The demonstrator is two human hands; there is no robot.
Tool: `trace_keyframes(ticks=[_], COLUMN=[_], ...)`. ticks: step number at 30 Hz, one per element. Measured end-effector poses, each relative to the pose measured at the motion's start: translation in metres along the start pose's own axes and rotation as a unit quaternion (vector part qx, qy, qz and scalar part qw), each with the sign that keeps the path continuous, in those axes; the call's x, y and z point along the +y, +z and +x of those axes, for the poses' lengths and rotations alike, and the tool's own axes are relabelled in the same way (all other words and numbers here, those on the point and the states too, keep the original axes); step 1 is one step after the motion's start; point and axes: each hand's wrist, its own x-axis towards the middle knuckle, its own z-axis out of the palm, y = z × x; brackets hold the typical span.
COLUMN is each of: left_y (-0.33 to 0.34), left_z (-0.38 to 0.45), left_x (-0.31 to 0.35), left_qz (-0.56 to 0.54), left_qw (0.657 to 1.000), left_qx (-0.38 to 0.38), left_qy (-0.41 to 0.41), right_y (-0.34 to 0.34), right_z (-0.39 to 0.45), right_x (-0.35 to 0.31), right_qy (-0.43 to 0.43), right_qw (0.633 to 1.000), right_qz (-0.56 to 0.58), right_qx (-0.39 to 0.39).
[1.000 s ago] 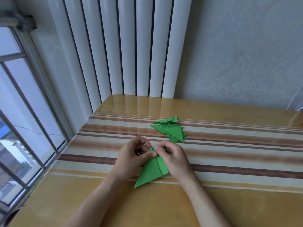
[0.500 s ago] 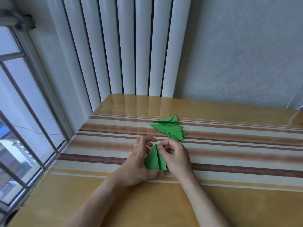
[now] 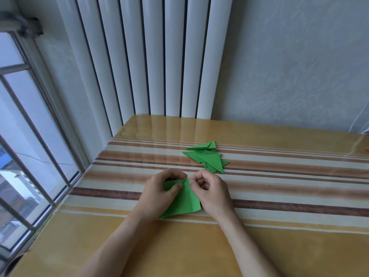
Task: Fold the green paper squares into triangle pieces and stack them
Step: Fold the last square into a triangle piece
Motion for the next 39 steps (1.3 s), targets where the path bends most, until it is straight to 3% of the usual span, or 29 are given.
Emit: trace_keyframes(ticks=[8,14,20,27,32,39], left_y=[-0.005,-0.005,-0.007,-0.009,-0.009,-0.007], left_z=[0.001,0.001,0.001,-0.001,0.001,0.002], left_x=[-0.005,-0.001,0.004,0.009,0.008,0.0], left_qz=[-0.061,-0.074,-0.182,-0.251,-0.273,-0.221], left_qw=[0.996,0.994,0.974,0.951,0.946,0.965], left_qx=[0.005,0.004,0.052,0.024,0.026,0.015], left_qy=[-0.067,-0.082,-0.126,-0.179,-0.171,-0.136], right_y=[-0.002,-0.002,-0.002,-0.005,-0.007,-0.007], right_z=[-0.002,-0.003,-0.003,0.006,0.006,0.004], right_x=[-0.007,-0.011,-0.009,0.004,0.002,-0.004], right_qy=[-0.028,-0.065,-0.033,0.013,0.013,-0.004], right_qw=[1.0,0.996,0.991,0.997,0.996,0.993], right_qz=[0.014,0.016,0.06,0.074,0.073,0.106], right_qx=[0.003,-0.05,-0.113,-0.025,-0.04,-0.049])
